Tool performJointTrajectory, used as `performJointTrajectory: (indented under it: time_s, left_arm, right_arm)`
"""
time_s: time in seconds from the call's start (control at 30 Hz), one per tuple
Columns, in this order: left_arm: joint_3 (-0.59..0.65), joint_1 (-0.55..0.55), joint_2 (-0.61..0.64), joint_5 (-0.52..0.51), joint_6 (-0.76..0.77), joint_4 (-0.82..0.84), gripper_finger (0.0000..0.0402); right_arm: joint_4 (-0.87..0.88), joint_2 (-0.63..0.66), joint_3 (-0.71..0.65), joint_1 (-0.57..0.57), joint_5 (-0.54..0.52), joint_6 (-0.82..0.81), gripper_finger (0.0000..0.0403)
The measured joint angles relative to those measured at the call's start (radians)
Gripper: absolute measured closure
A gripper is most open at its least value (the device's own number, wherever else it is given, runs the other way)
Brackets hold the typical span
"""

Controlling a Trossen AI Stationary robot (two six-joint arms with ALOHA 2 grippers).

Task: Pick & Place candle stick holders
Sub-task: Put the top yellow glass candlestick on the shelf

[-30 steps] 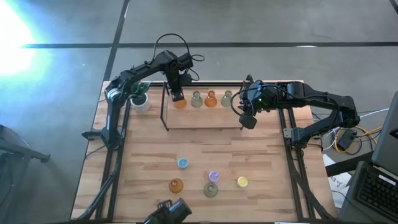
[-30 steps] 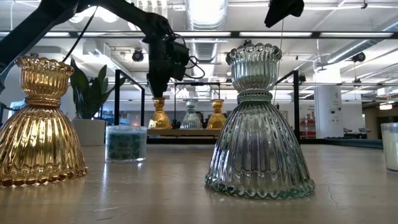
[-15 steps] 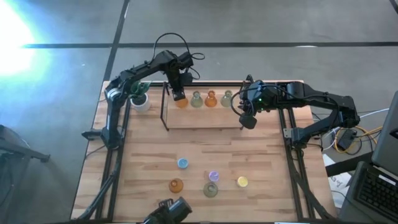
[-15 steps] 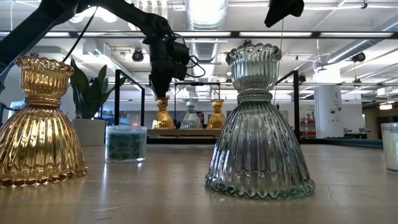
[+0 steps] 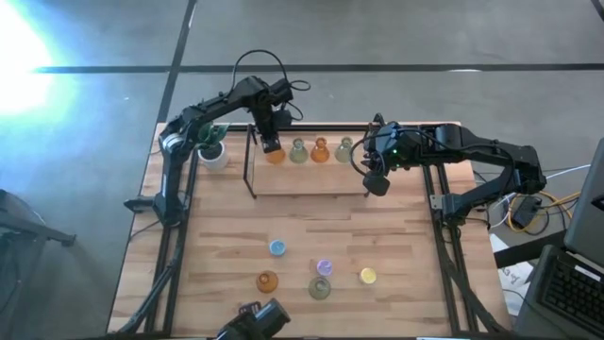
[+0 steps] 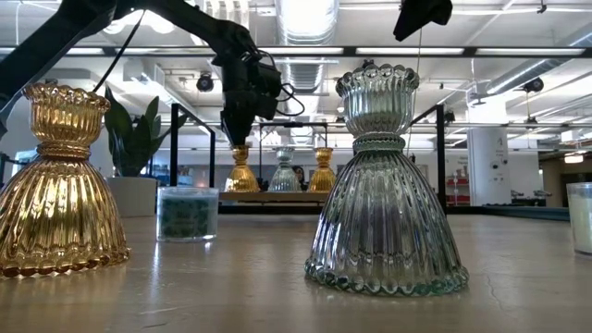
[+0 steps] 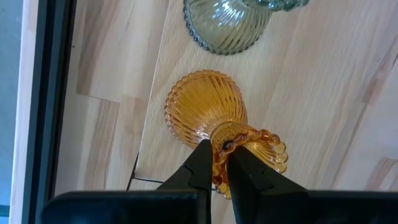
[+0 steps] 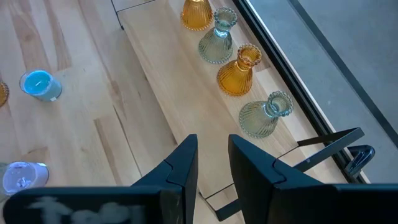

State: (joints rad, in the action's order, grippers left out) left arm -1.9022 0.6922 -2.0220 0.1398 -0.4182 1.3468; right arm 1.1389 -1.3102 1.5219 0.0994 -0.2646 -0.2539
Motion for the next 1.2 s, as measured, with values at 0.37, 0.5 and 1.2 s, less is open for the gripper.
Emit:
performJointTrajectory:
  time_s: [0.37,0.5,1.2]
  left_arm:
    - [0.001,0.004,-0.002,-0.009,0.008,0.006,0.0360]
    - [0.003,0.009,-0.005,-0.021,0.009,0.006,0.0336]
    - [0.003,0.012,-0.003,-0.009,0.041,-0.023,0.0326]
  right_arm:
    - [0.000,0.000,0.000,0.000,0.000,0.000,0.0334]
    - [0.000,0.000,0.000,0.000,0.000,-0.003,0.0332]
    - [0.002,0.000,0.000,-0.001,0.000,-0.004,0.0331]
